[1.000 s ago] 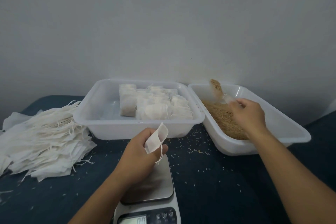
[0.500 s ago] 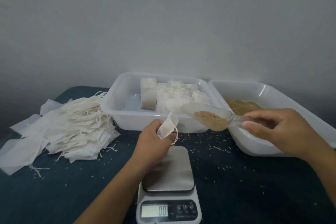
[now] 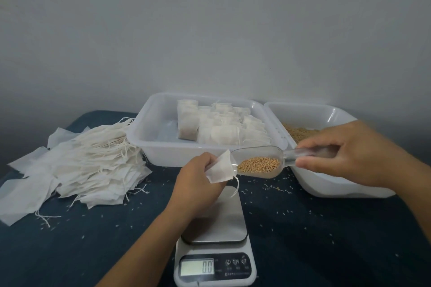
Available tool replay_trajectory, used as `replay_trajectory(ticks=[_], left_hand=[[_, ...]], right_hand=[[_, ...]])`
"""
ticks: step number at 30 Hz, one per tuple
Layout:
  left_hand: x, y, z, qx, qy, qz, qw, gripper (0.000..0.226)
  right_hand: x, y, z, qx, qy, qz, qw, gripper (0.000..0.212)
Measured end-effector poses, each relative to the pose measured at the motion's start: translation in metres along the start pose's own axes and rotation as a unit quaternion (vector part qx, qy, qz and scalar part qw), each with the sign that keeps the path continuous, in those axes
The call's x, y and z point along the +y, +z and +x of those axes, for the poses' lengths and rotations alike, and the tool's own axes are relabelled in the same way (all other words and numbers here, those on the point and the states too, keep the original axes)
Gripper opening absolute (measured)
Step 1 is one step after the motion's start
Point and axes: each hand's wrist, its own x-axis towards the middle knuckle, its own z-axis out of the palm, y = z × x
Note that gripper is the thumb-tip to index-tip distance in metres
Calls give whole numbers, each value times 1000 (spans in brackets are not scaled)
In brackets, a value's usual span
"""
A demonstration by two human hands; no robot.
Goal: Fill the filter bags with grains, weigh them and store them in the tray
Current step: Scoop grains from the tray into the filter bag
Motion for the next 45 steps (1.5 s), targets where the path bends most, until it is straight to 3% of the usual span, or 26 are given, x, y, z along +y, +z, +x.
replay_trajectory(ticks=[8, 30, 35, 39, 45], left_hand=[[-1, 1, 0, -14, 13, 16, 1000, 24], [2, 1, -2, -20, -3, -2, 1000, 29], [0, 1, 0, -13, -9, -16, 1000, 25], [1, 2, 2, 0, -20, -54, 998, 19], [2, 2, 1, 0, -30, -121, 992, 15]], right_hand=[[-17, -2, 4, -17, -22, -120, 992, 22], [-45, -13, 0, 1, -27, -240, 970, 35], [-51, -13, -3, 44, -74, -278, 957, 35], [-48, -10, -4, 155, -192, -322, 914, 22], [-42, -7, -6, 210, -250, -345, 880, 22]])
